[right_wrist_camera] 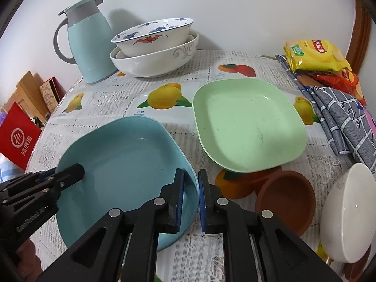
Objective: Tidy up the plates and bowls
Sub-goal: 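Lower the pale blue plate onto the table and open both grippers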
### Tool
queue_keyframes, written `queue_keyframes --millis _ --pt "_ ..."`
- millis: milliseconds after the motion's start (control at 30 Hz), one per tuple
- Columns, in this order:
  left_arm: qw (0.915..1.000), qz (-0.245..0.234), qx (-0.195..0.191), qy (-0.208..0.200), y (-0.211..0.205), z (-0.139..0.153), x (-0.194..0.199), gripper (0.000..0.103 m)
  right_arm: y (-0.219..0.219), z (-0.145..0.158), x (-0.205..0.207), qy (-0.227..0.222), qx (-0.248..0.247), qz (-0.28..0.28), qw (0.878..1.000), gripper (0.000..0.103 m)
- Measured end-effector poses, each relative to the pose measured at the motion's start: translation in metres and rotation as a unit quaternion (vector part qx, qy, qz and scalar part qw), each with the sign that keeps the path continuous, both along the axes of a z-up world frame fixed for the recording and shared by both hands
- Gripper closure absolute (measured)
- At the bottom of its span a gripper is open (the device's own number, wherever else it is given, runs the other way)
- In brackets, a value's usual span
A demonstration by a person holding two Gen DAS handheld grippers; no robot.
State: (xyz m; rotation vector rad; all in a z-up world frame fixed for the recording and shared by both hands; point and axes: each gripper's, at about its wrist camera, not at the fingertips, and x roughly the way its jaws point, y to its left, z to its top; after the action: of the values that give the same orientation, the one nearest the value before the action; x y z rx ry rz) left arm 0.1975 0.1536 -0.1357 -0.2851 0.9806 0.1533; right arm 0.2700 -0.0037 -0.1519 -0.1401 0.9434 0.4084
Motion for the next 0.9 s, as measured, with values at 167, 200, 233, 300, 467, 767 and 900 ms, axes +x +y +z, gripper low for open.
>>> queue_keyframes --millis 167,200,233,300,467,767,900 --pt "0.9999 -0.008 0.013 0.007 -0.001 0.001 -0.002 0.082 0.004 -0.005 0.003 -0.002 -0.009 0.003 1.0 0.089" --pt "0.9999 -0.006 0.013 0.006 -0.001 0.001 -0.003 0.082 0.005 -0.005 0.003 -0.003 -0.012 0.001 1.0 0.089" --pt "0.9999 -0.007 0.01 0.007 0.0 0.001 -0.003 0.082 0.005 -0.005 0.003 -0.006 -0.014 0.001 1.0 0.089" --pt "0.9999 -0.008 0.003 0.008 0.001 0.003 -0.006 0.082 0.004 -0.002 0.001 -0.013 -0.012 0.001 1.0 0.085" --pt "0.9999 -0.011 0.008 0.002 -0.002 0.013 -0.012 0.06 -0.004 0.01 -0.005 -0.017 0.003 -0.006 1.0 0.067" --pt "0.9994 -0.013 0.017 -0.027 -0.014 0.043 -0.033 0.056 -0.037 0.051 -0.035 -0.048 0.02 -0.028 0.998 0.049" --pt "0.9988 -0.018 0.007 -0.044 -0.023 0.056 -0.043 0.054 -0.071 0.079 -0.059 -0.079 0.012 -0.045 0.996 0.044"
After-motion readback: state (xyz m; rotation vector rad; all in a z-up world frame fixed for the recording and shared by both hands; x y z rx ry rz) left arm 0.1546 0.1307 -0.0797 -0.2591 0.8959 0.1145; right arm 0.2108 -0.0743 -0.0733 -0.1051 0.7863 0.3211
